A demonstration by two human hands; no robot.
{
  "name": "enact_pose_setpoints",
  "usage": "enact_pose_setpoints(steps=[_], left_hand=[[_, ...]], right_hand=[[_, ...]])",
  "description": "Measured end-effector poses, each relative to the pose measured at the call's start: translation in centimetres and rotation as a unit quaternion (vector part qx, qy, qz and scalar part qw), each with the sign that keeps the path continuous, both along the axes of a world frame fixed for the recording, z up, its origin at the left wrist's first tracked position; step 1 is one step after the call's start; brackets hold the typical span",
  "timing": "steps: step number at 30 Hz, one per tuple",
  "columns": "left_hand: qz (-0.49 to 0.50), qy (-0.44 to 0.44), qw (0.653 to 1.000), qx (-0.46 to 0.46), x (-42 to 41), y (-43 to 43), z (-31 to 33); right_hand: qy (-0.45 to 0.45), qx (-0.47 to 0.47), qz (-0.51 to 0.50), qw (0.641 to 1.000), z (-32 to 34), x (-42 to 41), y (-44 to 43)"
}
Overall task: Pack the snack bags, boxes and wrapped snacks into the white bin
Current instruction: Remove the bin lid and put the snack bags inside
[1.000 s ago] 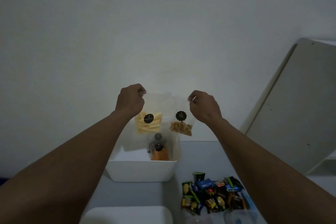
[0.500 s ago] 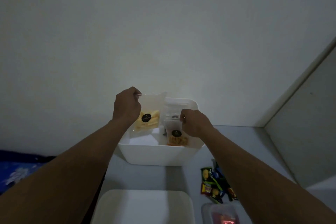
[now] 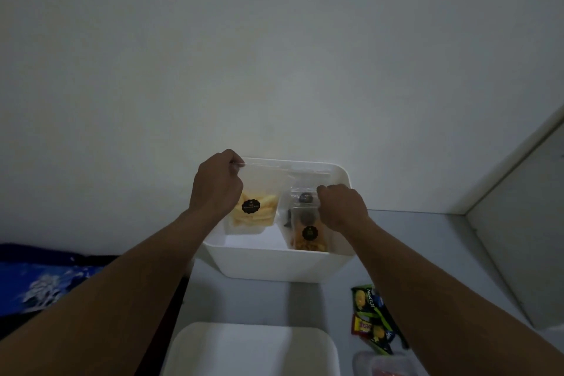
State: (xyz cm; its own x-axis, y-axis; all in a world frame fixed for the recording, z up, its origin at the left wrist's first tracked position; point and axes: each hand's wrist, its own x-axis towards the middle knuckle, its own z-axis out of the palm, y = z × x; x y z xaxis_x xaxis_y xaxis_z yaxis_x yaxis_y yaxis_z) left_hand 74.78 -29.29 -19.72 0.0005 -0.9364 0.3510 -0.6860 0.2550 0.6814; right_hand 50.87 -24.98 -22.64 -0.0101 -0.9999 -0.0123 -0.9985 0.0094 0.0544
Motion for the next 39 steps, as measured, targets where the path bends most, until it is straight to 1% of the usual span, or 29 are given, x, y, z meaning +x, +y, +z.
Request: enact_pose_setpoints(steps=[2, 4, 7, 9, 10, 15, 19, 27, 30, 35, 39], left_hand=[[-0.012, -0.003, 1.000, -0.014, -0.1, 0.0, 0.7], [-0.032, 0.007, 0.999, -0.017, -0.3, 0.0, 1.3], [-0.064, 0.015, 0.998, 0.001, -1.3, 0.0, 1.9], [-0.078, 0.025, 0.996, 0.025, -2.3, 0.1, 1.9], [-0.083, 0.032, 0.995, 0.041, -2.8, 0.2, 1.7], [-0.089, 0.043, 0.989, 0.107, -5.4, 0.5, -0.9], [-0.095, 0.026, 0.985, 0.143, -7.4, 0.8, -3.5], [-0.090, -0.033, 0.980, 0.175, -10.4, 0.4, -6.6], [-0.074, -0.038, 0.983, 0.166, -10.9, 0.3, -6.8], [-0.049, -0.041, 0.987, 0.149, -11.7, 0.4, -6.3], [-0.048, -0.059, 0.983, 0.166, -12.0, 0.6, -6.0]], right_hand=[[-0.003, -0.037, 0.001, 0.999, 0.2, -0.6, 0.1], [-0.020, -0.053, -0.024, 0.998, 0.5, -1.5, 0.5], [-0.109, 0.010, -0.089, 0.990, 0.4, -2.9, 1.0], [-0.165, 0.054, -0.092, 0.980, 0.1, -3.7, 1.3], [-0.185, 0.062, -0.086, 0.977, 0.1, -4.0, 1.4], [-0.210, 0.083, -0.075, 0.971, -0.1, -5.3, 1.8], [-0.237, 0.082, -0.074, 0.965, -0.4, -6.0, 2.1], [-0.345, 0.074, -0.107, 0.930, -1.2, -6.5, 2.2], [-0.362, 0.073, -0.110, 0.923, -1.0, -6.3, 2.2], [-0.361, 0.075, -0.108, 0.923, -0.9, -6.2, 2.1], [-0.355, 0.079, -0.108, 0.925, -0.3, -6.1, 2.3]])
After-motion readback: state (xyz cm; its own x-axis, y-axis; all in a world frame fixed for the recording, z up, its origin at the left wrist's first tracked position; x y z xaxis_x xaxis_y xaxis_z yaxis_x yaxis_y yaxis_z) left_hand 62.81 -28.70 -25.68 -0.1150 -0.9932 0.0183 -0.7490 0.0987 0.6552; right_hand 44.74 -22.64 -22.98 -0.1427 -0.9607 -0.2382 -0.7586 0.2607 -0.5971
